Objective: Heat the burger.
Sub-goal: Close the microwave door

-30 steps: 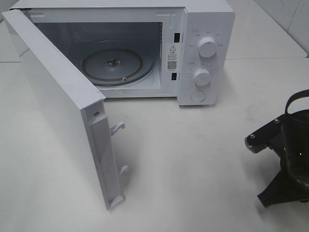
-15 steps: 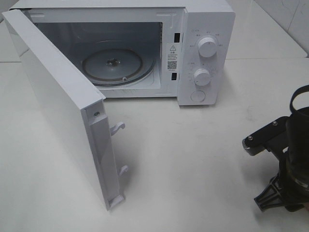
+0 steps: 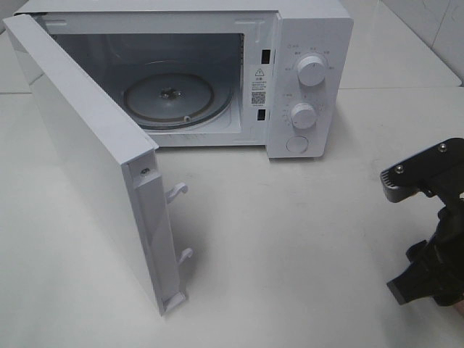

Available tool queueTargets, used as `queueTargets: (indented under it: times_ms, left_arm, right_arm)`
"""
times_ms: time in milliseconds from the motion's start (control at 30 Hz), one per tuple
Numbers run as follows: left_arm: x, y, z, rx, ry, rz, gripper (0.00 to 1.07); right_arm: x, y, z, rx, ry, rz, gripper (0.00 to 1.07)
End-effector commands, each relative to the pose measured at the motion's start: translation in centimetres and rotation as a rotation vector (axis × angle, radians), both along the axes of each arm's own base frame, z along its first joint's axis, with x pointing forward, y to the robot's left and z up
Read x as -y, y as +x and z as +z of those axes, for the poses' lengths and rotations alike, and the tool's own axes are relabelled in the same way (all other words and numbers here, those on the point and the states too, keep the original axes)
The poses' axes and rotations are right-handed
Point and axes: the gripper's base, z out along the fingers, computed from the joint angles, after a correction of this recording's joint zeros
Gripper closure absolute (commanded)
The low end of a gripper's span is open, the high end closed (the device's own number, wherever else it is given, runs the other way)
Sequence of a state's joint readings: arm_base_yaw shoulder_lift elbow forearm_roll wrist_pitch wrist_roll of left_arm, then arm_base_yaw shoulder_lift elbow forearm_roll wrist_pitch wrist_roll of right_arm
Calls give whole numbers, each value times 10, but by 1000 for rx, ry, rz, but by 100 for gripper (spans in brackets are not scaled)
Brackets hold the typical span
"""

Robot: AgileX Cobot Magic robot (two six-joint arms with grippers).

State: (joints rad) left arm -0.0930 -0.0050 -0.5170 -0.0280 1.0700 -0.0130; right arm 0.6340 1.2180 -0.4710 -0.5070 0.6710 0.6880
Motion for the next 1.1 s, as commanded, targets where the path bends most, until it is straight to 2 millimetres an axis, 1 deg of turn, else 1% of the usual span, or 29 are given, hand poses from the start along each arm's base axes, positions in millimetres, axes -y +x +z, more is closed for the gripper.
queueTargets:
  times_ms: [33, 67, 100, 167, 200, 233, 267, 333, 367, 400, 467, 500, 533, 567, 633, 667, 700, 767, 800, 833, 1000, 1100]
  left_arm:
    - [0, -1, 0, 4, -1, -2, 7]
    - [0, -1, 0, 4, -1, -2, 7]
    - [0, -1, 0, 4, -1, -2, 7]
    - [0, -1, 0, 4, -1, -2, 7]
    - [0, -1, 0, 4, -1, -2, 7]
    - [0, -1, 0, 4, -1, -2, 7]
    - [0, -1, 0, 4, -1, -2, 7]
    - [0, -1, 0, 4, -1, -2, 7]
    - [0, -1, 0, 4, -1, -2, 7]
    - [0, -1, 0, 4, -1, -2, 7]
    - [0, -1, 0, 4, -1, -2, 7]
    - [0, -1, 0, 4, -1, -2, 7]
    - [0, -1, 0, 4, -1, -2, 7]
    - [0, -1, 0, 4, -1, -2, 7]
    - [0, -1, 0, 4, -1, -2, 7]
    - [0, -1, 0, 4, -1, -2, 7]
    - [0, -1, 0, 4, -1, -2, 7]
    - [0, -1, 0, 4, -1, -2, 7]
    - [0, -1, 0, 4, -1, -2, 7]
    - [0, -1, 0, 4, -1, -2, 7]
    - [0, -1, 0, 4, -1, -2, 7]
    - [0, -1, 0, 4, -1, -2, 7]
  right_arm:
    - [-1, -7, 8, 1, 66, 47, 46]
    - [-2, -9, 13, 5, 95, 59, 45]
    - [-2, -9, 13, 5, 95, 59, 45]
    - [-6, -18, 30, 24, 204, 112, 39]
    - [-6, -18, 30, 24, 204, 112, 39]
    - [-7, -20, 34, 29, 230, 128, 38]
    - [-8, -24, 44, 38, 277, 164, 35]
    - [-9, -26, 47, 42, 292, 178, 34]
    - [-9, -30, 56, 53, 326, 200, 31]
    - [-9, -30, 56, 53, 326, 200, 31]
    - [-6, -36, 65, 58, 345, 204, 30]
    - [-6, -36, 65, 58, 345, 204, 30]
    - [-2, -41, 70, 57, 343, 202, 31]
    - [-2, -41, 70, 57, 343, 202, 31]
    - [5, -50, 78, 46, 330, 207, 31]
    - [5, -50, 78, 46, 330, 207, 31]
    - [9, -56, 85, 52, 326, 220, 31]
    - [11, -58, 89, 60, 329, 223, 31]
    - [14, -63, 93, 73, 336, 224, 31]
    - [14, -63, 93, 73, 336, 224, 31]
    - [27, -80, 100, 103, 353, 224, 31]
    - [32, -85, 102, 121, 352, 225, 31]
